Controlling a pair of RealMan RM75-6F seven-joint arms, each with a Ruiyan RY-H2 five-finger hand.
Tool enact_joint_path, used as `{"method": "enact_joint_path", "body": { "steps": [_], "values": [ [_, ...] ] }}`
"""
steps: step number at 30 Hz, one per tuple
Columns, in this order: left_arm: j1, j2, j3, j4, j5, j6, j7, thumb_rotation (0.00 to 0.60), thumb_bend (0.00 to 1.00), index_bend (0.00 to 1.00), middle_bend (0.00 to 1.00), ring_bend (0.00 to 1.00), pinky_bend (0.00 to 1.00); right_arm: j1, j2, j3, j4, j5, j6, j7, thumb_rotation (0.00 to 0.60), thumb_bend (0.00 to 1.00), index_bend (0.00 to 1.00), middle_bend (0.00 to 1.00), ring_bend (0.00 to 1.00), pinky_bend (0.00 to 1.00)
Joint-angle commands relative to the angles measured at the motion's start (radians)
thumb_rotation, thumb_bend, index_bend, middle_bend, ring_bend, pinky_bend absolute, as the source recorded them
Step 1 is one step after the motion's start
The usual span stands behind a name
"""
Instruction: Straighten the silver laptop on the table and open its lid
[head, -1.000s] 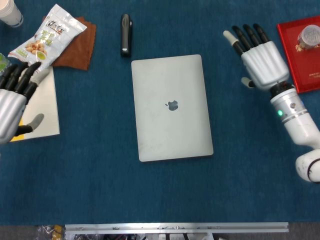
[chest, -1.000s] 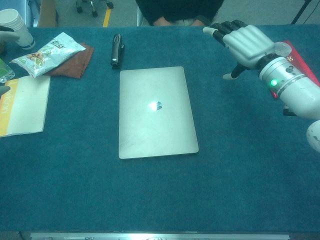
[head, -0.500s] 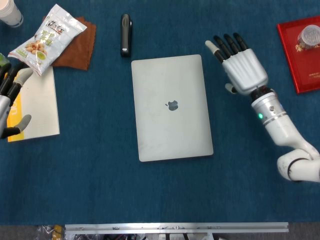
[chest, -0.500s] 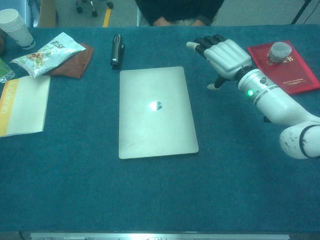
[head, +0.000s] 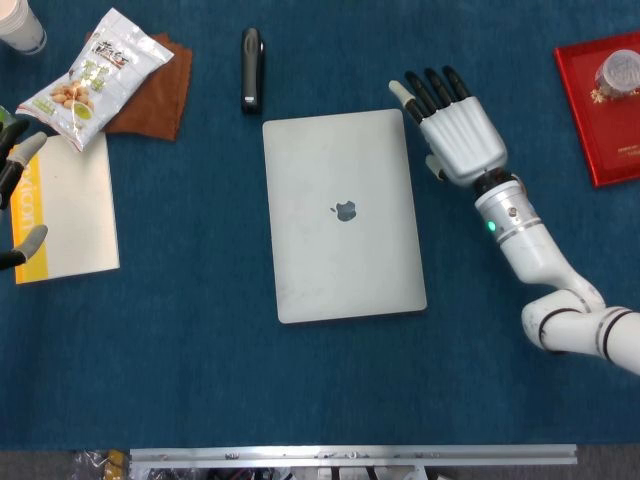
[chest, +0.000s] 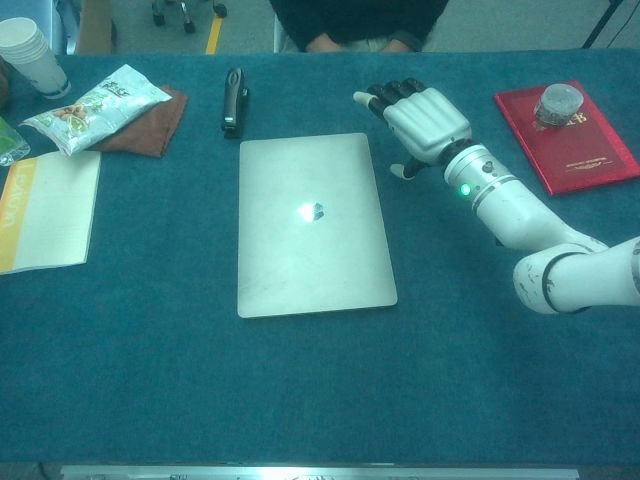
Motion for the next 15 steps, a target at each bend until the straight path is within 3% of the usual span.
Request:
{"method": "enact_joint_path", "body": {
  "steps": [1,15],
  "values": [
    [0.001,-0.001,-0.003,0.008,-0.001,-0.004,-0.006,0.6,0.27,0.02,0.05,0.0,0.05,0.014,-0.028,0.007,0.038,-0.003,-0.013,0.013,0.6,0.2,0.0,0.05,0.0,0.08],
    [0.006,-0.005,-0.018,0.035,0.001,-0.013,-0.033,0.6,0.27,0.02,0.05,0.0,0.05,0.049,-0.099,0.02,0.144,-0.015,-0.036,0.04,0.6,0.21,0.0,0.05,0.0,0.08]
  ]
}}
